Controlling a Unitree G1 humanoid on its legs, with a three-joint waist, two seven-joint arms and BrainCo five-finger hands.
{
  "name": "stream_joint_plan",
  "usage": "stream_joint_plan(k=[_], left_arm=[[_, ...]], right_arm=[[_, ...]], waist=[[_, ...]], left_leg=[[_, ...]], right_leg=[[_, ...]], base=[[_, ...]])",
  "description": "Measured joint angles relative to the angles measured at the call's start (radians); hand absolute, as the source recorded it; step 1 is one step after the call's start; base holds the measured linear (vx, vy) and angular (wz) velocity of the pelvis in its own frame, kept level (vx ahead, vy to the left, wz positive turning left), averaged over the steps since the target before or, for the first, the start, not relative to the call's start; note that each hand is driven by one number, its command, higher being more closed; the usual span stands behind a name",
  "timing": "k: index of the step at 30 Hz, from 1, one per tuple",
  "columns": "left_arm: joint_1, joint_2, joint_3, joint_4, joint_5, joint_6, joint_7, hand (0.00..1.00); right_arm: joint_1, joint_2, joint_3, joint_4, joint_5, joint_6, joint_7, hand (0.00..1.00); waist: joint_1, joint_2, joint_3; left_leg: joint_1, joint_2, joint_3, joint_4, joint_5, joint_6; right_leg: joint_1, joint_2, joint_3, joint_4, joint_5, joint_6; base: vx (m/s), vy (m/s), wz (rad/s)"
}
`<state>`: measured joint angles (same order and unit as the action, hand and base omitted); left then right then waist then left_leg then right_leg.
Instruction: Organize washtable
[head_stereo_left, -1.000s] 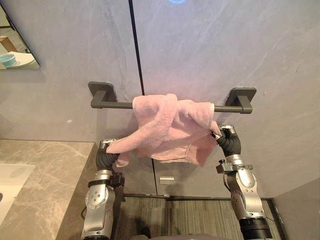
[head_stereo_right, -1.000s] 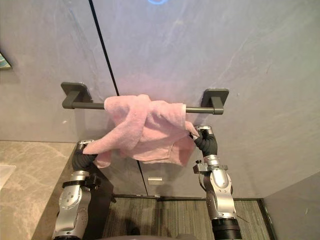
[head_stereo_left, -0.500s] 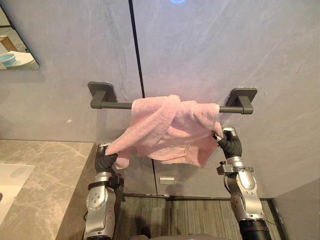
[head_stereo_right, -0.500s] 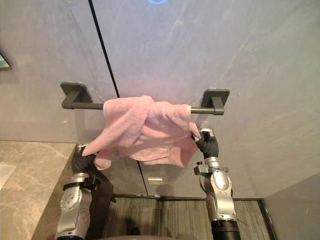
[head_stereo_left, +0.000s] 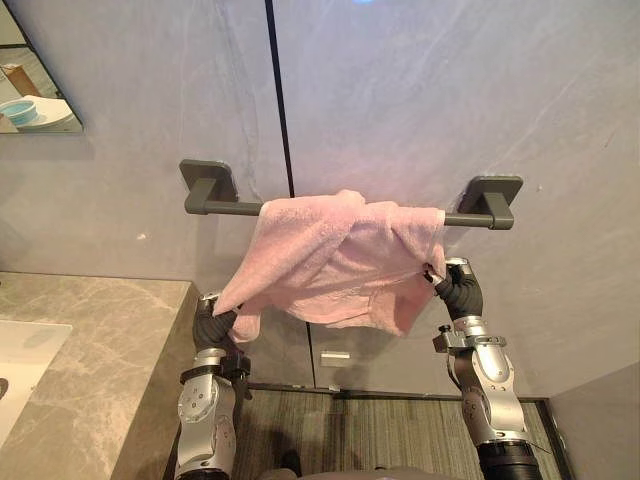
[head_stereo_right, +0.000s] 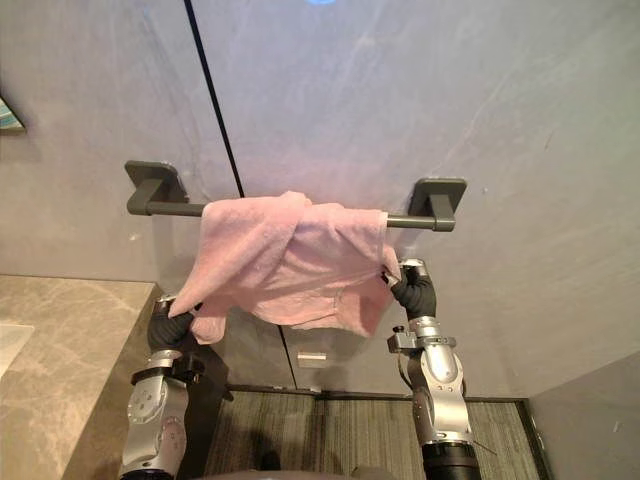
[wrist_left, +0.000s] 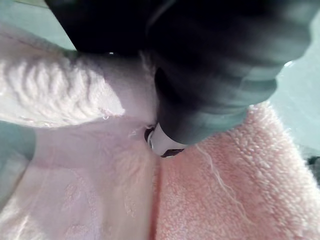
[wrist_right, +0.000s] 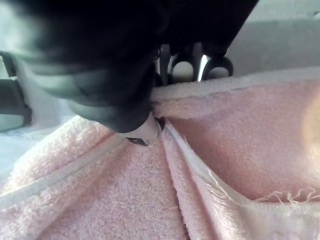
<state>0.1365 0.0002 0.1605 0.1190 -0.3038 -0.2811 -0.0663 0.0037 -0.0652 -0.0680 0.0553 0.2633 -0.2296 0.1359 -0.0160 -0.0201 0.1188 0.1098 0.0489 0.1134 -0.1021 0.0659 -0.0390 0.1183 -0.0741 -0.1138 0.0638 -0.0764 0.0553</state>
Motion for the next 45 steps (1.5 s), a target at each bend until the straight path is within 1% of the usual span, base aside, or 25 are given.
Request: stream_joint_plan(k=[6,10,20,21,28,32,35,41,45], left_arm=[[0.004,-0.016,0.002,0.012,0.000,0.000,-0.002,1.00],[0.004,-0.016,0.009,0.017,0.000,0.000,-0.018,1.00],[0.004,-0.017,0.006,0.050,0.001,0.000,-0.022,1.00],[0.004,-0.017,0.005,0.050,0.001,0.000,-0.023,0.00],[0.005,-0.014,-0.002,0.049,0.005,0.000,-0.018,0.00],[0.005,-0.004,-0.014,0.033,0.006,0.000,-0.016,0.00],[0.007,0.017,-0.040,0.009,0.006,0.000,-0.016,0.00],[0.029,0.019,-0.067,-0.011,0.040,0.000,-0.017,0.00],[0.044,0.044,-0.116,-0.014,0.043,0.000,-0.018,0.00]], right_arm=[[0.005,0.001,0.000,-0.001,-0.010,-0.001,0.002,1.00],[0.008,0.001,0.000,-0.003,-0.022,-0.002,0.002,1.00],[0.016,0.005,0.000,-0.005,-0.041,-0.007,0.002,1.00],[0.016,0.005,0.000,-0.006,-0.041,-0.008,0.002,1.00],[0.024,0.005,-0.004,-0.006,-0.041,-0.027,0.000,1.00],[0.025,0.005,-0.006,-0.006,-0.041,-0.030,-0.002,1.00],[0.025,0.004,-0.009,-0.005,-0.040,-0.030,-0.003,1.00],[0.028,0.005,-0.009,-0.002,-0.041,-0.031,-0.002,1.00],[0.028,0.004,0.012,0.012,-0.042,-0.032,-0.002,1.00]], waist=[[0.000,-0.011,0.006],[0.000,-0.013,0.008],[0.001,-0.017,0.010],[0.001,-0.017,0.010],[0.001,-0.017,0.010],[0.001,-0.017,0.010],[0.001,-0.017,0.010],[0.001,-0.017,0.010],[0.005,-0.019,0.009]], left_leg=[[-0.003,0.000,-0.002,0.000,0.000,0.000],[-0.004,0.000,-0.003,0.000,0.000,0.000],[-0.006,0.000,-0.005,0.000,0.000,0.000],[-0.007,0.000,-0.006,0.000,0.000,0.000],[-0.009,-0.001,-0.008,0.000,0.000,0.000],[-0.010,-0.001,-0.005,0.001,0.000,0.000],[-0.013,-0.001,0.000,0.002,0.000,0.000],[-0.010,-0.002,0.005,0.006,0.000,0.000],[-0.009,0.001,0.010,0.006,-0.001,0.000]], right_leg=[[-0.001,0.000,-0.002,0.000,-0.001,0.001],[-0.001,0.000,-0.003,0.000,-0.001,0.002],[-0.002,-0.002,-0.006,0.000,-0.002,0.003],[-0.002,-0.002,-0.007,0.000,-0.003,0.004],[-0.003,-0.004,-0.010,0.000,-0.004,0.005],[-0.006,-0.005,-0.007,0.001,-0.004,0.005],[-0.018,-0.005,-0.001,0.003,-0.003,0.005],[-0.018,-0.006,0.003,0.003,-0.003,0.004],[-0.018,-0.003,0.010,0.003,-0.003,0.003]], base=[[0.00,0.000,0.00],[0.00,0.000,0.00],[0.00,0.000,0.00],[0.00,0.000,0.00],[0.00,0.000,0.00],[0.00,0.000,-0.01],[0.00,0.000,-0.05],[0.00,0.000,0.00],[0.00,-0.001,-0.03]])
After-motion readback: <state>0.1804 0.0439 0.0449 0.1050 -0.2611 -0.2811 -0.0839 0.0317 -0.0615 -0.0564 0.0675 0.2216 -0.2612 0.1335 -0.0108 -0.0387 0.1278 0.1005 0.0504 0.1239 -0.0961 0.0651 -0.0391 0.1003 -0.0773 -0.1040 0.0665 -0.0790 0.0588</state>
